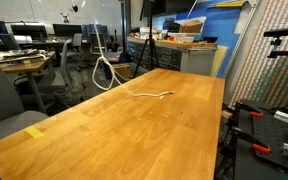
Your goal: Make a knot with the cord
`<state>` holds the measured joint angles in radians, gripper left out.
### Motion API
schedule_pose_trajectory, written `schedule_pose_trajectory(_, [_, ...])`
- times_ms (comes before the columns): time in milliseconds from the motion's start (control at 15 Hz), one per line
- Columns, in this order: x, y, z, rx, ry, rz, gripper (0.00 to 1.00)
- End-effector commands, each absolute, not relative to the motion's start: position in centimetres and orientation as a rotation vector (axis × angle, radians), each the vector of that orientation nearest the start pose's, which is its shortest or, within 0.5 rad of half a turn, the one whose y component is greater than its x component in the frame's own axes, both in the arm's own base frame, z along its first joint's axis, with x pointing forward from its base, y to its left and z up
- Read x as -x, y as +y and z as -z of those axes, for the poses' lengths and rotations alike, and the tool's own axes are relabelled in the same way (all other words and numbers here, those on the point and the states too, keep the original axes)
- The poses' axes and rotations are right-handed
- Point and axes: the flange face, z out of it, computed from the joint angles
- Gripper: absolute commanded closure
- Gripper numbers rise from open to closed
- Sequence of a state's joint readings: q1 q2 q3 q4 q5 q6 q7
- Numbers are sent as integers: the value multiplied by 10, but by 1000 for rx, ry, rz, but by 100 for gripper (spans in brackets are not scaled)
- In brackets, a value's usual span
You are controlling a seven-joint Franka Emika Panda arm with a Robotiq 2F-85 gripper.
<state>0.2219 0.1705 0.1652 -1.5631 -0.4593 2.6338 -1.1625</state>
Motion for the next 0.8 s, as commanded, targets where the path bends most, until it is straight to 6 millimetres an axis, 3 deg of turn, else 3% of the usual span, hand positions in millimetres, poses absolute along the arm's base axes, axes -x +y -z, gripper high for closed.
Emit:
schedule_pose_trajectory(0, [-617,221,-707,-1492,1626,-958,92])
schedule_pose_trajectory(200, [-621,198,-728,-1548,1445,-1002,92])
schedule_pose_trajectory(400, [-634,184,-726,-1550,1275,-987,92])
schedule_pose_trajectory(533, [-648,180,-703,-1550,1242,-930,93])
schedule_pose_trajectory(733, [-674,169,-632,-1537,1296,-784,92])
